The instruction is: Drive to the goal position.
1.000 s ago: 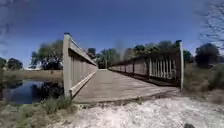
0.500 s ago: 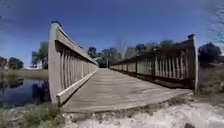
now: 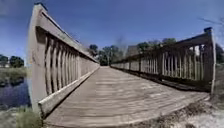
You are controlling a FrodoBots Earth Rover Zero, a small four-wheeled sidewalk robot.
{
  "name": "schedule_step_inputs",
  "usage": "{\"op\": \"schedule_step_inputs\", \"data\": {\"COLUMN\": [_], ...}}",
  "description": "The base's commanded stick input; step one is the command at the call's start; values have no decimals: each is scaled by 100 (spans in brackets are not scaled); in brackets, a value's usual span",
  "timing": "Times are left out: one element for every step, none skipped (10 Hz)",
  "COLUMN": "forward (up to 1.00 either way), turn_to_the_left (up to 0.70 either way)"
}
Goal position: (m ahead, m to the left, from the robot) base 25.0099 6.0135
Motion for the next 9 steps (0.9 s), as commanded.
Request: {"op": "schedule_step_inputs", "data": {"forward": [70,70,70,70,70,70,70,70,70], "turn_to_the_left": [0,0,0,0,0,0,0,0,0]}}
